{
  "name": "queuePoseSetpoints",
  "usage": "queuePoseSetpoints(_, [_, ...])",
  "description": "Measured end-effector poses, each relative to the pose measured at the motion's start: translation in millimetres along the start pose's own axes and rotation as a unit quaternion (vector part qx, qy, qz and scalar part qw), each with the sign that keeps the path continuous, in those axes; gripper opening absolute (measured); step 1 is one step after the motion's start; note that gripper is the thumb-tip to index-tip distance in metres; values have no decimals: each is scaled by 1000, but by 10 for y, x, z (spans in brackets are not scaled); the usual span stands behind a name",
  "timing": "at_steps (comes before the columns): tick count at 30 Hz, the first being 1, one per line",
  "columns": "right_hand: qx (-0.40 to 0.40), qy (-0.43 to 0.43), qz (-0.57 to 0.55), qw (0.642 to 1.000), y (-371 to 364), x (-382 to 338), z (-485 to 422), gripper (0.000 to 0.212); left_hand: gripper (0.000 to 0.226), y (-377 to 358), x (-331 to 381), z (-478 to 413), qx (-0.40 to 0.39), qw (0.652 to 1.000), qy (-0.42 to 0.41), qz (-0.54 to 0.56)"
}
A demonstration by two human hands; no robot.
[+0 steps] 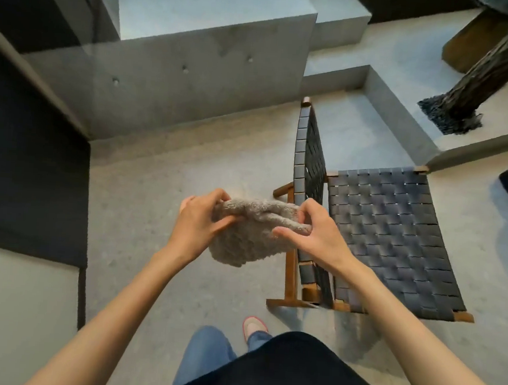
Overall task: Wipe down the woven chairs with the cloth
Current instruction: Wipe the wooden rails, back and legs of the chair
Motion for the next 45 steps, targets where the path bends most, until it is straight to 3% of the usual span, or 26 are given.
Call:
queuePoseSetpoints(3, [-20,-71,-6,997,-133,-14,-249,35,18,117,-342,-229,-38,998,-44,34])
queuePoseSetpoints(6, [-20,-97,35,994,-289,-32,-388,34,15,160,-645,-512,-107,987,-98,65])
queuePoseSetpoints(9, [38,-133,68,988,-465,-99,-383,17,24,208,-834,-787,-180,966,-160,96])
queuePoseSetpoints(15, [172,-242,-20,955,-814,-423,20,37,25,386,-1008,-1150,-318,890,-321,70])
queuePoseSetpoints(19, [204,-323,8,924,-1018,-569,219,16,27,287,-1106,-1338,-388,855,-336,75])
queuePoseSetpoints(22, [242,-353,-12,904,-1161,-604,281,29,24,148,-1192,-1546,-395,866,-300,59])
queuePoseSetpoints(30, [276,-425,-58,860,-1300,-381,-314,11,18,-350,-1385,-2323,-374,858,-351,-24])
queuePoseSetpoints(35, [277,-406,-44,870,-866,-39,-1257,11,18,-691,-1506,-3287,-335,858,-379,-85])
queuePoseSetpoints(38, [306,-428,-14,850,-494,162,-1845,19,17,-846,-1460,-3951,-287,870,-381,-124])
queuePoseSetpoints(40, [316,-446,-5,837,-250,259,-2202,19,18,-991,-1410,-4334,-305,872,-362,-127])
queuePoseSetpoints(45, [241,-461,-92,849,216,413,-2963,23,21,-1354,-1308,-5085,-326,886,-298,-143])
Point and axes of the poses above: each hand's wrist, its own z-axis away from the middle knuckle, its own y-axis out of the back of the hand, x = y × z, the point moved 4 cm from there along -z, towards the middle knuckle, and after that the axes turned 15 degrees about -y, right-handed, at the moved point
